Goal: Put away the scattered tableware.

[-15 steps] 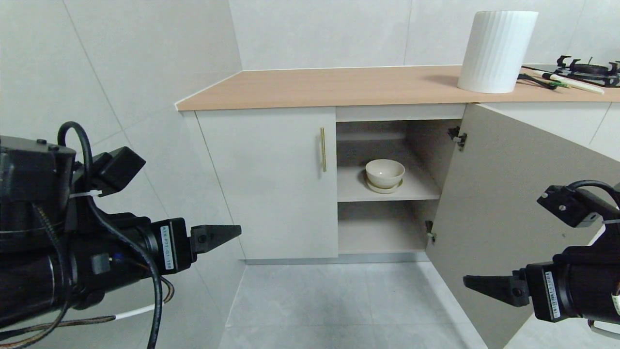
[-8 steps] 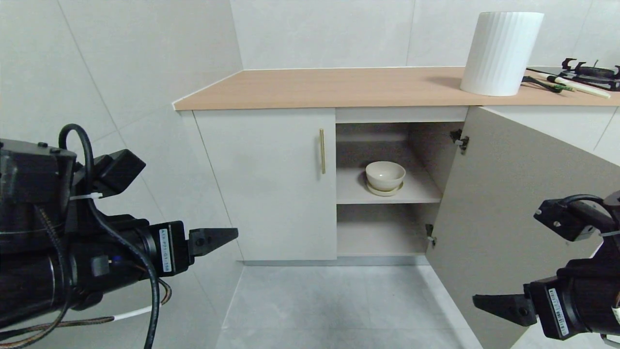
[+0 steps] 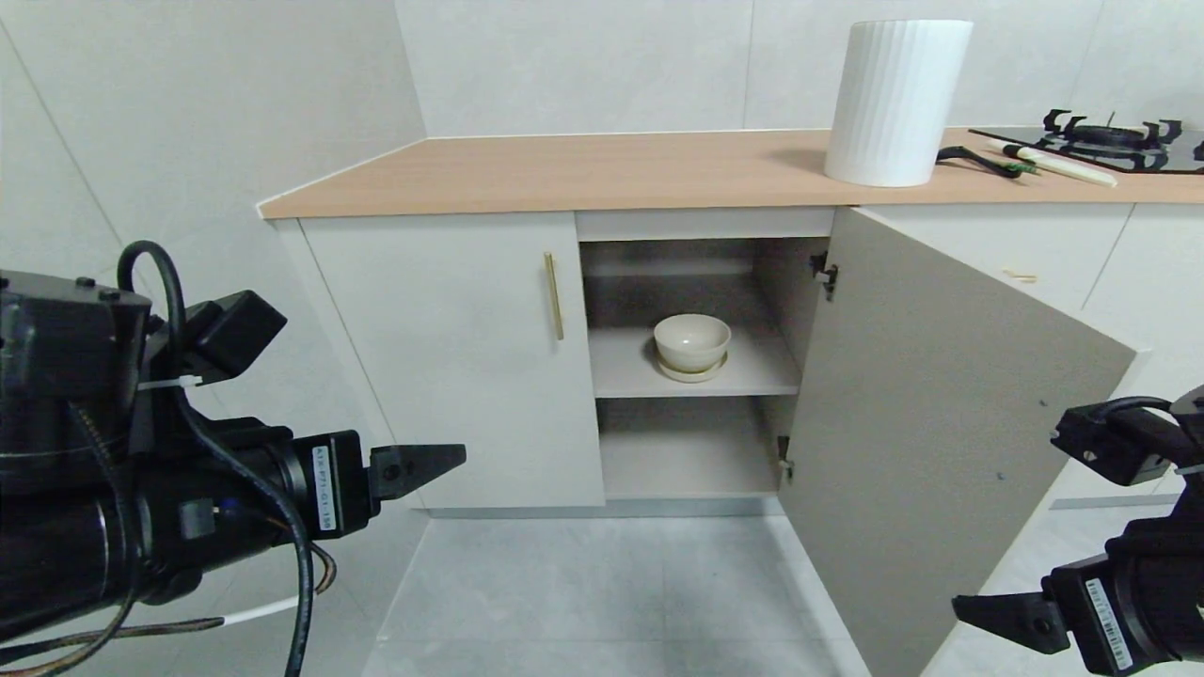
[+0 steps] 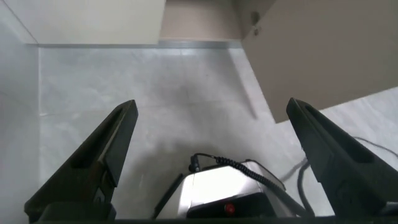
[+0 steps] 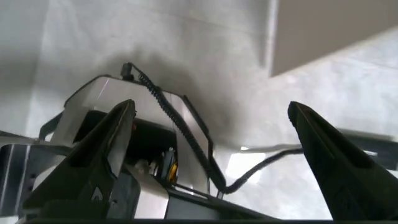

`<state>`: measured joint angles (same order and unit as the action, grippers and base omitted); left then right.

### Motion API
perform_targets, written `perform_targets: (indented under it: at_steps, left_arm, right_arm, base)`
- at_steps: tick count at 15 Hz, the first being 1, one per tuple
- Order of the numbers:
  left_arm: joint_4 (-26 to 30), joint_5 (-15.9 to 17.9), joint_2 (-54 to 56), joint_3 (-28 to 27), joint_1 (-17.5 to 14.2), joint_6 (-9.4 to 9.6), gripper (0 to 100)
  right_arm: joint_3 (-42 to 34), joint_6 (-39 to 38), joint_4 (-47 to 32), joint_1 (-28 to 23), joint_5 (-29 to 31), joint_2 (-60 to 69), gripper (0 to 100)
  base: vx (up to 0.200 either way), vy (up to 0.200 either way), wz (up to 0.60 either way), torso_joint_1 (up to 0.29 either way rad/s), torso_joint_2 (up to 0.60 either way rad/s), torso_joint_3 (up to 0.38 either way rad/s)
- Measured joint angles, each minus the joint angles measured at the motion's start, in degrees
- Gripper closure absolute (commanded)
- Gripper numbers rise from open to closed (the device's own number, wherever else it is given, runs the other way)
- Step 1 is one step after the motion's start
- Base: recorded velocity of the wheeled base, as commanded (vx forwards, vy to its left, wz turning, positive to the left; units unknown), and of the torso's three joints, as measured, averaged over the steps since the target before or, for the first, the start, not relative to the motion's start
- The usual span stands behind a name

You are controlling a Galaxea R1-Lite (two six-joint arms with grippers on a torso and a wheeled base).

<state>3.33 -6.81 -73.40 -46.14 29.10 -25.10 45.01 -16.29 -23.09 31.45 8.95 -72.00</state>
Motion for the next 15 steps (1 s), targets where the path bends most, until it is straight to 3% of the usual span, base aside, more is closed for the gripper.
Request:
perform_targets:
  at_steps: [5,9,15]
  left_arm:
    - [0.0,0.0,0.0,0.0,0.0,0.00,0]
    - [0.0,0.0,0.0,0.1,0.0,0.01,0]
    - [0.0,0.0,0.1,0.2,0.0,0.00,0]
  right_arm:
    - [0.4,5.6,0.2,-10.2,1.6,-0.5,0]
    - [1.2,7.0,2.7,-17.3,1.9,-1.1,0]
    - [1.1,5.1,17.3,-24.4,3.0,-6.6,0]
  base:
    - [0.000,-0.200,0.00,0.003,0.00,0.000]
    - [0.000,0.000,0.00,0.000,0.00,0.000]
    - [0.000,0.000,0.00,0.000,0.00,0.000]
